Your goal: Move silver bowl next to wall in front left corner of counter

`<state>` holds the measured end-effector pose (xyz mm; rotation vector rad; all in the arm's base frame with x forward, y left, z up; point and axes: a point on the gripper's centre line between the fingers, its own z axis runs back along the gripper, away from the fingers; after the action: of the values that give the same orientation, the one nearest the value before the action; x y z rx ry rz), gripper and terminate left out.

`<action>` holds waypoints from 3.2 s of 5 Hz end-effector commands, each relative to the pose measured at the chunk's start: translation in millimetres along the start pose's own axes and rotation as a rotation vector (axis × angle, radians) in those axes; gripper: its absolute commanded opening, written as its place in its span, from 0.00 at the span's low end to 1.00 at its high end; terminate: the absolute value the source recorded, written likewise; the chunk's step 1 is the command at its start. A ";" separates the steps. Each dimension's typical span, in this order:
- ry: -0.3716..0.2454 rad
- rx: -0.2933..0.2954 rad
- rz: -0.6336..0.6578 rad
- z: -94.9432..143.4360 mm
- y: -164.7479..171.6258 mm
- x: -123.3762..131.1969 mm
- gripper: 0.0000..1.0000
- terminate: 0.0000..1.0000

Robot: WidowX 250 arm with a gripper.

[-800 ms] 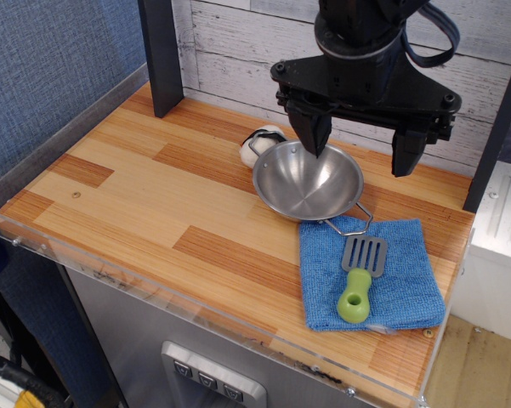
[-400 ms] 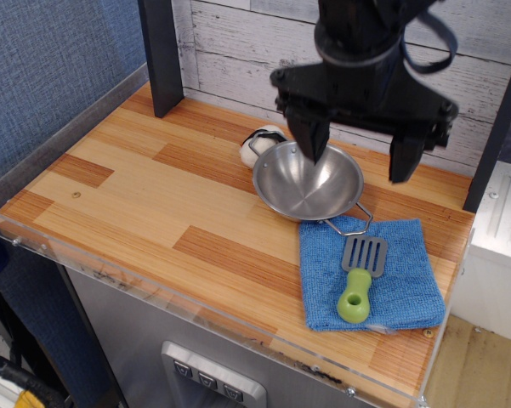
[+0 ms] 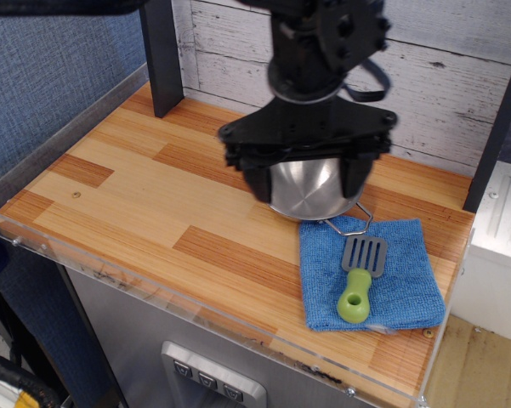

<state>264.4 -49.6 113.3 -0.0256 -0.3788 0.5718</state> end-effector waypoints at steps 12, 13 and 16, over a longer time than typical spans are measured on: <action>-0.018 0.043 0.292 -64.4 12.5 44.7 0.00 0.00; -0.085 0.023 0.226 -33.7 10.0 56.6 0.00 0.00; -0.175 -0.017 0.244 38.1 55.7 57.8 0.00 0.00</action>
<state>268.7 28.9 153.7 -0.0290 -0.5224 0.8169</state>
